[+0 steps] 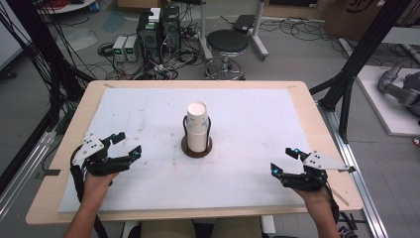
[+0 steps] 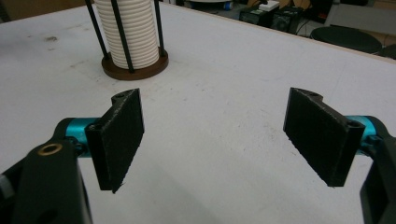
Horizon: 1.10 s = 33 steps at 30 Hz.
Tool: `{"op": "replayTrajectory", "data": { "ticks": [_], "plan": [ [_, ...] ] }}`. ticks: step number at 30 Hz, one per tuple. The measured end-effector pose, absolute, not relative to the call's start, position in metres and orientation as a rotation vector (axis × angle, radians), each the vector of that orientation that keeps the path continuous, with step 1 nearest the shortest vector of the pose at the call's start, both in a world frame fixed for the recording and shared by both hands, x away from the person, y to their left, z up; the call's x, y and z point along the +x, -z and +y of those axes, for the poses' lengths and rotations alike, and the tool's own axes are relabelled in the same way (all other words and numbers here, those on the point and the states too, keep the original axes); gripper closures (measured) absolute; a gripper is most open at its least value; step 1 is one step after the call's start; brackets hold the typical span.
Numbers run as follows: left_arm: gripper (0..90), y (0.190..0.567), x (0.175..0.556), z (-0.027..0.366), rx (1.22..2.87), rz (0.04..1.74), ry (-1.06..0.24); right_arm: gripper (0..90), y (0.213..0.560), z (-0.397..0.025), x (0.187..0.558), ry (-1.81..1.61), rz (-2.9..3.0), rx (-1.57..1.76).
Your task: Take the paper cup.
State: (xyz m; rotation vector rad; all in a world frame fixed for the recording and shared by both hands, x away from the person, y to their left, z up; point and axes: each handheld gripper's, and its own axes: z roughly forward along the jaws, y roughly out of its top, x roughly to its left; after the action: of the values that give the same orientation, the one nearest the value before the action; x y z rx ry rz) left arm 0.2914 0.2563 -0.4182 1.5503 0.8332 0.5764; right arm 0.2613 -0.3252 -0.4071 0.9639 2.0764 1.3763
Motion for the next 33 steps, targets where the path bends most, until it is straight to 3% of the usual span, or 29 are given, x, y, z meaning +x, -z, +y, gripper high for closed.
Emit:
{"op": "replayTrajectory", "data": {
  "ticks": [17,33],
  "plan": [
    [16.7,0.418,0.294,0.253,1.509,0.837,-0.499,20.7,0.407,-0.326,0.262,-1.382,2.08,0.962],
    [16.0,0.371,0.306,0.22,1.541,0.658,-0.376,20.7,0.404,-0.32,0.26,-1.393,2.089,0.935]
  ]
}}
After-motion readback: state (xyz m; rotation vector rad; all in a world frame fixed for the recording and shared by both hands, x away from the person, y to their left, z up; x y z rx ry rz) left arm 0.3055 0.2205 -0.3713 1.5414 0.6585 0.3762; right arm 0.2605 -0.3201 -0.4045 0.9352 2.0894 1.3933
